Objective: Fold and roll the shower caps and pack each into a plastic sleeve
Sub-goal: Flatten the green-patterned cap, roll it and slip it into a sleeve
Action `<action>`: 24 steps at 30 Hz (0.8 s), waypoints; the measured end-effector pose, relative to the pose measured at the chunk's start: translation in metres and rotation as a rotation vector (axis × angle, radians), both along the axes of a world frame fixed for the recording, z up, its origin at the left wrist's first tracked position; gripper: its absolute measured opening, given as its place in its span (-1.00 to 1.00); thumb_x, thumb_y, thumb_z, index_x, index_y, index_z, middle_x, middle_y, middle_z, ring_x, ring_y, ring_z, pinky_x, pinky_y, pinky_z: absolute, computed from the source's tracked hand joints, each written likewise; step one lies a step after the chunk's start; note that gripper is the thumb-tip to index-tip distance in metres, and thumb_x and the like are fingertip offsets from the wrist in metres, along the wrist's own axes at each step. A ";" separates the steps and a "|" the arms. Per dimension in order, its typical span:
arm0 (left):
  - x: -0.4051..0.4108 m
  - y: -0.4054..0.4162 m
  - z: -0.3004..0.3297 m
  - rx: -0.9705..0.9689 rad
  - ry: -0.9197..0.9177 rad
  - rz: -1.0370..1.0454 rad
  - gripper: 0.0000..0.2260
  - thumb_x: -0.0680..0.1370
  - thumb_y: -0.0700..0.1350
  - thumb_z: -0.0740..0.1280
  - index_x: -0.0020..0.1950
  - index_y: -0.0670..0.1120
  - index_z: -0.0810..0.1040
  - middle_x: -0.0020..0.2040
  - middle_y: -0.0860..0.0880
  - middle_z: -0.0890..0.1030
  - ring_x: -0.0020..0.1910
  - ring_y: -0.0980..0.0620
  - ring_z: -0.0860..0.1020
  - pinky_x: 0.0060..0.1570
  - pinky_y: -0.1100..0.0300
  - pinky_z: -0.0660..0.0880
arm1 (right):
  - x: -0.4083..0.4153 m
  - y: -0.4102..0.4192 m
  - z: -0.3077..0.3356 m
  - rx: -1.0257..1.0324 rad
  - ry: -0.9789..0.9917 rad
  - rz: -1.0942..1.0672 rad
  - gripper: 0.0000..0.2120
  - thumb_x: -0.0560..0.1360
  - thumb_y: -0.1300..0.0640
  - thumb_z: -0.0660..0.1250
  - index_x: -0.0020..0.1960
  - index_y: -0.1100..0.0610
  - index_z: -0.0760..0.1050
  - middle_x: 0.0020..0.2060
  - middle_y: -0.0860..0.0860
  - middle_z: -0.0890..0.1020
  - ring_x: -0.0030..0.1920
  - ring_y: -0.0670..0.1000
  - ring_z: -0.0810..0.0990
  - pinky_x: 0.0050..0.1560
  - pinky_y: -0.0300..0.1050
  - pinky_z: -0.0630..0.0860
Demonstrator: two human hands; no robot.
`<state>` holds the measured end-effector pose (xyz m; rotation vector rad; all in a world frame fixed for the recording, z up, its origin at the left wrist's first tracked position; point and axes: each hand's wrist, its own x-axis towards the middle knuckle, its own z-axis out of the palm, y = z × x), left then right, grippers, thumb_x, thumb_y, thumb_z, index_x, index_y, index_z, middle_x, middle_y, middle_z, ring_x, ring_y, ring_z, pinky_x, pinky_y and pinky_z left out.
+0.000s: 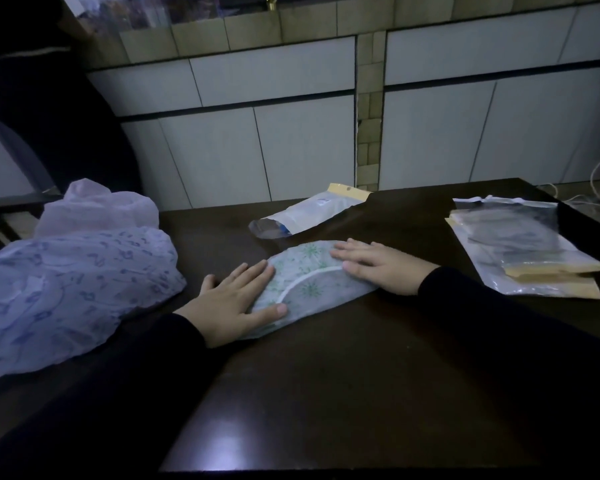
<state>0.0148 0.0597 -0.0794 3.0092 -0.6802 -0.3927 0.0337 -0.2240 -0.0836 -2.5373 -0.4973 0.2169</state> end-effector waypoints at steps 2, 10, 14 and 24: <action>-0.002 -0.001 0.005 -0.062 -0.071 0.005 -0.06 0.26 0.58 -0.24 0.56 0.19 0.02 0.57 0.16 0.02 0.53 0.13 -0.04 0.43 -0.05 -0.11 | -0.004 -0.009 0.001 0.189 -0.060 -0.076 -0.66 0.61 0.01 0.20 0.38 -0.10 0.40 0.43 -0.15 0.35 0.42 -0.17 0.23 0.42 -0.12 0.14; -0.013 -0.044 0.007 -0.393 -0.173 0.123 -0.60 0.47 0.29 0.31 0.12 0.05 0.63 0.03 0.03 0.46 0.03 0.11 0.49 0.04 0.30 0.34 | -0.031 0.007 0.011 -0.062 -0.493 -0.090 -0.70 0.49 -0.18 0.29 0.15 -0.08 0.56 0.03 -0.14 0.49 0.06 -0.14 0.43 0.12 -0.15 0.43; -0.021 -0.049 0.006 -0.497 -0.328 -0.103 -0.70 0.46 0.22 0.35 0.08 0.09 0.64 0.04 0.12 0.45 0.00 0.18 0.50 0.07 0.27 0.45 | -0.033 -0.008 0.009 -0.079 -0.184 -0.046 -0.61 0.44 -0.30 0.29 0.22 -0.19 0.49 0.15 -0.20 0.44 0.19 -0.19 0.34 0.18 -0.18 0.36; -0.019 -0.044 -0.007 -0.585 -0.301 -0.593 -0.74 0.52 0.03 0.38 0.17 0.00 0.66 -0.02 0.04 0.58 -0.06 0.15 0.52 0.03 0.33 0.46 | -0.061 -0.021 0.002 -0.052 -0.407 0.127 -0.68 0.45 -0.26 0.23 -0.05 -0.07 0.60 -0.13 -0.20 0.55 -0.05 -0.18 0.49 -0.03 -0.29 0.41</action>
